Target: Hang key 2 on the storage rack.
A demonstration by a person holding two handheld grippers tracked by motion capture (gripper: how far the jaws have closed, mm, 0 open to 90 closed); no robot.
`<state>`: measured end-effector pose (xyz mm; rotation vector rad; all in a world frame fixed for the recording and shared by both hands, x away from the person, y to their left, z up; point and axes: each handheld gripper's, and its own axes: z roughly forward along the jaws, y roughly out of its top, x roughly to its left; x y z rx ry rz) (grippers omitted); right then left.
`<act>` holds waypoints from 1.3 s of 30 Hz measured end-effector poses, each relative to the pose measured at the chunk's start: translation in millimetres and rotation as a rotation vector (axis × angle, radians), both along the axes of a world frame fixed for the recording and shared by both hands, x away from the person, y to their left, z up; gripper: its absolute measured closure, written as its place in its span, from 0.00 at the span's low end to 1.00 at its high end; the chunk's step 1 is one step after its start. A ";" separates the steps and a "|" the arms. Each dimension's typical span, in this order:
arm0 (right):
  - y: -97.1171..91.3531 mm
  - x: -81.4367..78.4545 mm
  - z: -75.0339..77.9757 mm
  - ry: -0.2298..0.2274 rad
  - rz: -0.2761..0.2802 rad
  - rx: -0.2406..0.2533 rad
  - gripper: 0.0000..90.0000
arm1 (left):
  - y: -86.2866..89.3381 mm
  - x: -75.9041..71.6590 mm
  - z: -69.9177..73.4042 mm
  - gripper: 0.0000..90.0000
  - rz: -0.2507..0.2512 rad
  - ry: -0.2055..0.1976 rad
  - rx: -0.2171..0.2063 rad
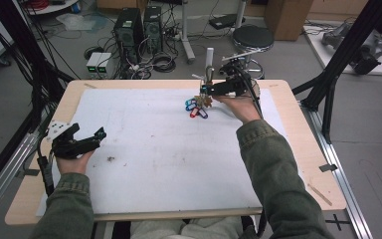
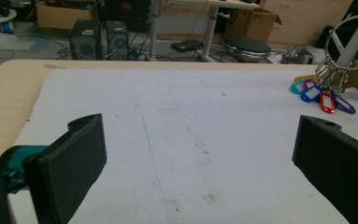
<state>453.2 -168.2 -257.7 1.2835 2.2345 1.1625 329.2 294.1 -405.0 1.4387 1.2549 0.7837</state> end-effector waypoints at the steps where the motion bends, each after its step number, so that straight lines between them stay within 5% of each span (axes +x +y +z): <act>1: -1.3 -1.1 -1.7 0.002 -0.004 0.003 0.01 | 0.0 0.0 0.1 0.04 0.000 0.001 0.000; 39: -62.4 -36.8 -41.8 0.030 -0.060 0.070 0.01 | -0.2 -0.7 0.3 0.04 0.000 0.004 0.002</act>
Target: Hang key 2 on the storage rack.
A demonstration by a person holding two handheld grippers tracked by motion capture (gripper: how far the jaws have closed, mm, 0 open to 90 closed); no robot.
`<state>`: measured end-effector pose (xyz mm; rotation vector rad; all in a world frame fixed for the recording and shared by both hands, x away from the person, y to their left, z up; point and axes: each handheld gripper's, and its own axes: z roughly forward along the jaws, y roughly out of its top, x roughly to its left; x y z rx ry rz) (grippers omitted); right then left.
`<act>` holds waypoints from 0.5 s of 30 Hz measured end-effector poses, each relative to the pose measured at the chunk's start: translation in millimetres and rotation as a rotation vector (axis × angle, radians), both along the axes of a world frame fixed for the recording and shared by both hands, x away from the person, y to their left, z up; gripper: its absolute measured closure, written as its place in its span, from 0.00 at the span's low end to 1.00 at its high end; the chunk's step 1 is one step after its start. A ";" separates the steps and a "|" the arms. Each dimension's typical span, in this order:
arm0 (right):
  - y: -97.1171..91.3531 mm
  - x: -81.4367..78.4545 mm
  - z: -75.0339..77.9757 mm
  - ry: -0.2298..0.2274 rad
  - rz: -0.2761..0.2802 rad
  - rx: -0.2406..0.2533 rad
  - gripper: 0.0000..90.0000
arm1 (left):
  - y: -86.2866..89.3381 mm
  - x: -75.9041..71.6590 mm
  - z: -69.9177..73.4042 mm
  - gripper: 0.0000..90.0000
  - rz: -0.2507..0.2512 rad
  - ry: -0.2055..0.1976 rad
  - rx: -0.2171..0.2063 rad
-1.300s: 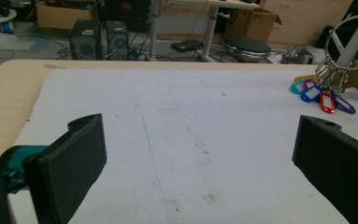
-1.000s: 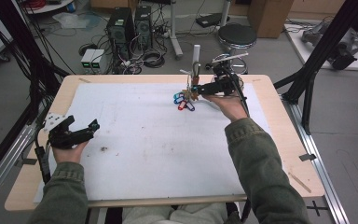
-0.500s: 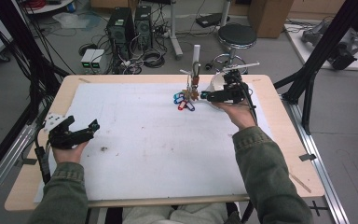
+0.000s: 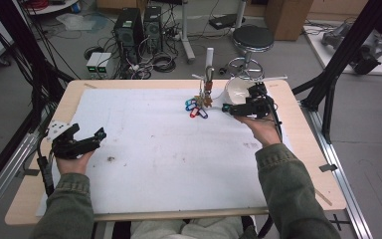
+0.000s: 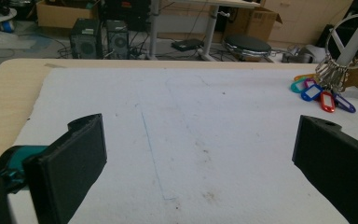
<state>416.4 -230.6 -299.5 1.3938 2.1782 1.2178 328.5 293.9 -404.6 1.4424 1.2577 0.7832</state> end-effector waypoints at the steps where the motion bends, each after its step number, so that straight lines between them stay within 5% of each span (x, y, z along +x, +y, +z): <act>1: -1.1 -1.2 -0.9 0.002 0.000 0.002 0.01 | 0.0 0.0 0.0 0.04 0.000 0.000 0.000; 15: -20.6 -16.2 -20.4 -0.003 -0.041 -0.006 0.01 | 0.6 -0.4 0.0 0.04 0.001 0.003 -0.003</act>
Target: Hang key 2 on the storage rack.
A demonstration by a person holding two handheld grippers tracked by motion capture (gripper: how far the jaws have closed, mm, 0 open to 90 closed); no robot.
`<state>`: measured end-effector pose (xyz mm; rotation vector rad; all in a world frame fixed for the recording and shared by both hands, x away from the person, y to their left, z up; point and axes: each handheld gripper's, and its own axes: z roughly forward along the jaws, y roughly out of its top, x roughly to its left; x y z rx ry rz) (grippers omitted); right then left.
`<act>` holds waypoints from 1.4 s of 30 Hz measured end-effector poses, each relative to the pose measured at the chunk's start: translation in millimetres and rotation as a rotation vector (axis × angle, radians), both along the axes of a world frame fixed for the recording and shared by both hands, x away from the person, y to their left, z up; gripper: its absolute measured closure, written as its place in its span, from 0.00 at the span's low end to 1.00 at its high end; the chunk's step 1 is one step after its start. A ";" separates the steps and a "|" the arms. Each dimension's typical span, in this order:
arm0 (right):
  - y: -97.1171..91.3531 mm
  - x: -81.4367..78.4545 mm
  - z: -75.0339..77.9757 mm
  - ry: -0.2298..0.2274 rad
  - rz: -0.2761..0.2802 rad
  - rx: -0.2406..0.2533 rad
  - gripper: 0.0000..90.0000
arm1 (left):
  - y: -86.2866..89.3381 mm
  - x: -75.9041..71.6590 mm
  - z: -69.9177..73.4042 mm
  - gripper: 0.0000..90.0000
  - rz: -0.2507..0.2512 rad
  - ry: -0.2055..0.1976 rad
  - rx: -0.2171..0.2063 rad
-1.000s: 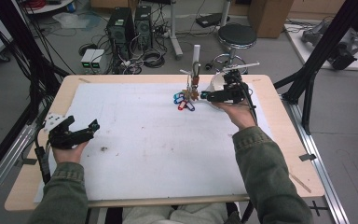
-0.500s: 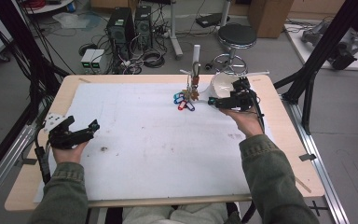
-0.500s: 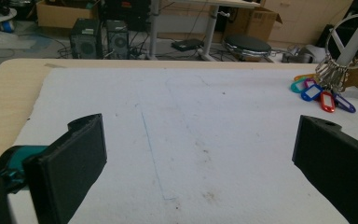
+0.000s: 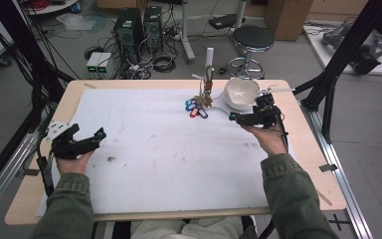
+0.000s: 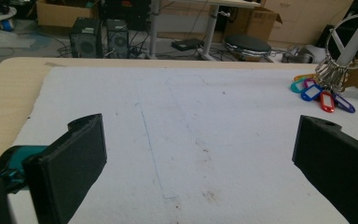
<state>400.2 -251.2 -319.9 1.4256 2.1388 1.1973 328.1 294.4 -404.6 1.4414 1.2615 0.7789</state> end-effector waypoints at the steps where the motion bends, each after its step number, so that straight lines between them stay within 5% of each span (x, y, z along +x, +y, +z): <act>1: -0.9 -1.5 -0.9 0.006 -0.004 0.002 0.01 | 0.0 0.0 0.0 0.04 0.000 0.001 0.000; 22: -20.6 -24.4 -26.5 0.000 -0.040 -0.050 0.01 | -0.8 -0.5 -0.7 0.04 -0.003 0.007 0.004; 36: -32.3 -46.2 -41.7 -0.114 -0.100 -0.028 0.01 | -1.8 -2.8 -0.8 0.04 -0.002 0.007 0.006; 42: -35.8 -58.8 -50.8 -0.201 -0.112 -0.009 0.01 | -3.1 -5.2 -1.2 0.04 -0.001 0.006 0.007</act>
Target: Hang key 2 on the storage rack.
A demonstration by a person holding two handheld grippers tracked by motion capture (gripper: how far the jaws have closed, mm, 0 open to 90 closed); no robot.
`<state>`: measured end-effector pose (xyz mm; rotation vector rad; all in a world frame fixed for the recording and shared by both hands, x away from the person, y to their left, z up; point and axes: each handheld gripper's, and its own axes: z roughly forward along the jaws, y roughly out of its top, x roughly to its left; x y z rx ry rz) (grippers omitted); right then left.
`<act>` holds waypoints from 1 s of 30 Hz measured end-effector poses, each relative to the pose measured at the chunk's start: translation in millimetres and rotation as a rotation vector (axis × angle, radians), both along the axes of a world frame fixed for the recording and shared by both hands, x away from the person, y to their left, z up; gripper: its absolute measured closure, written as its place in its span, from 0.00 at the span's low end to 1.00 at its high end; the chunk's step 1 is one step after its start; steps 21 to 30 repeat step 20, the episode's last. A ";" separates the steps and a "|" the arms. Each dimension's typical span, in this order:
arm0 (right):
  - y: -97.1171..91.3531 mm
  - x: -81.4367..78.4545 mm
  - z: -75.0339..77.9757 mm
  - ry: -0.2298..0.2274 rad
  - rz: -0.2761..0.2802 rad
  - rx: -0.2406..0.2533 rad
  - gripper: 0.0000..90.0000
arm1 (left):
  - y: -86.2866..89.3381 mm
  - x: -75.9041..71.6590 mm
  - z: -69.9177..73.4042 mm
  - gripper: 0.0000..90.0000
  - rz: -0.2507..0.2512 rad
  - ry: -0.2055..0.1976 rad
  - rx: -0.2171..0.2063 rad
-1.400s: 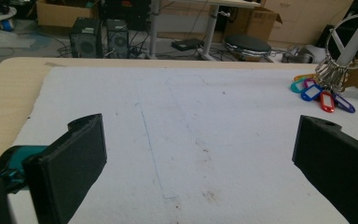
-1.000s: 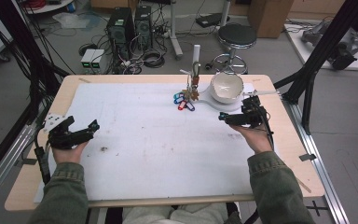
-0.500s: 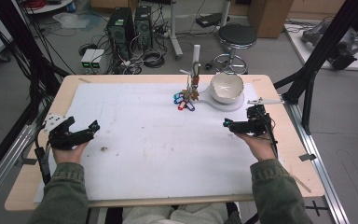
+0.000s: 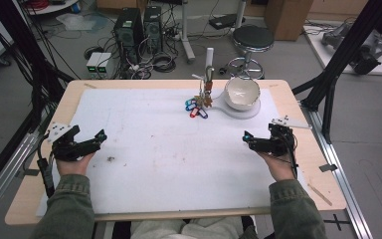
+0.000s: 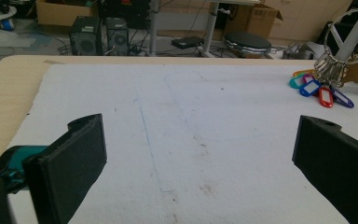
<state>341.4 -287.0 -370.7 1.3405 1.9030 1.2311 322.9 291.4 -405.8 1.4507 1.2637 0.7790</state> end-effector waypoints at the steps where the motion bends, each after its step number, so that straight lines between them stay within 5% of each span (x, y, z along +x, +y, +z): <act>1: -0.9 -2.3 -1.0 -0.009 0.003 0.005 0.01 | 0.0 -0.9 0.2 0.04 -0.001 0.000 0.004; 8: -7.0 -13.8 -13.4 -0.077 -0.035 0.014 0.01 | -1.5 -5.4 0.3 0.04 -0.001 -0.002 0.001; 30: -9.1 -13.0 -17.3 -0.091 -0.035 0.009 0.01 | -2.5 -4.7 -0.2 0.04 -0.011 -0.003 0.000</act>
